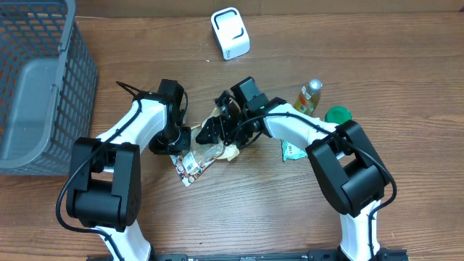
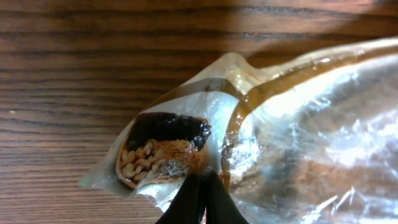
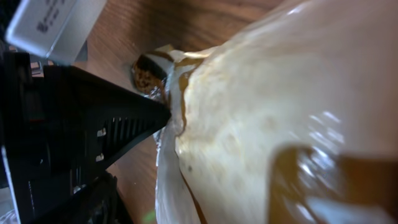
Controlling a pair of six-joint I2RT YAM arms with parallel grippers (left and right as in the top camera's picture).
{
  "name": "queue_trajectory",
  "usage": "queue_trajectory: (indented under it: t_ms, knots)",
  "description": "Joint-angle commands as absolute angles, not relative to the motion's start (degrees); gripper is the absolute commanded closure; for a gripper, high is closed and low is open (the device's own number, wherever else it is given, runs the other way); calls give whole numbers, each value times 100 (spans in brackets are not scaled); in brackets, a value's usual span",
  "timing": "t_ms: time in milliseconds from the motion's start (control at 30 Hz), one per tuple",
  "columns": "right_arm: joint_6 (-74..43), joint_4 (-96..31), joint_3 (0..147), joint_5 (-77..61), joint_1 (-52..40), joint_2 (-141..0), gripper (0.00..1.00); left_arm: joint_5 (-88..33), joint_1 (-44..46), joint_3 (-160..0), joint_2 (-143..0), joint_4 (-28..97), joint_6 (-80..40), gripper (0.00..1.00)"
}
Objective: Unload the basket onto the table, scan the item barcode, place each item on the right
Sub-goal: 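Turn the PanTree bag over with both grippers to find its barcode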
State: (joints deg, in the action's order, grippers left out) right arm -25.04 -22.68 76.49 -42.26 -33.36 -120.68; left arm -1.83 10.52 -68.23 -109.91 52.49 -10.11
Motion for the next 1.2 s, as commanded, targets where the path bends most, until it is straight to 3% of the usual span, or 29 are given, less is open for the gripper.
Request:
queue_trajectory:
  t_ms: [0,467,867,1033,1167]
  knots:
    - [-2731,-2213,7719,-4123,-3507,-12101,29,-89,1094,-6785,-10908,5177,-899,96]
    - [-2676,-2169,7721,-4040,-3568,-12101,71,-91,1094,-6785,-10908,5133,-899,96]
    - [-2506,-2279,7721,-4080,-3568,-12101,73,-106,1094,-6785,-10908,5089,-899,95]
    - [-2508,-2279,7721,-4075,-3568,-12101,53,-108,1094,-6785,-10908,5083,-902,96]
    - [-2512,-2287,7721,-4053,-3577,-12101,53,-108,1094,-6785,-10908,5085,-902,96]
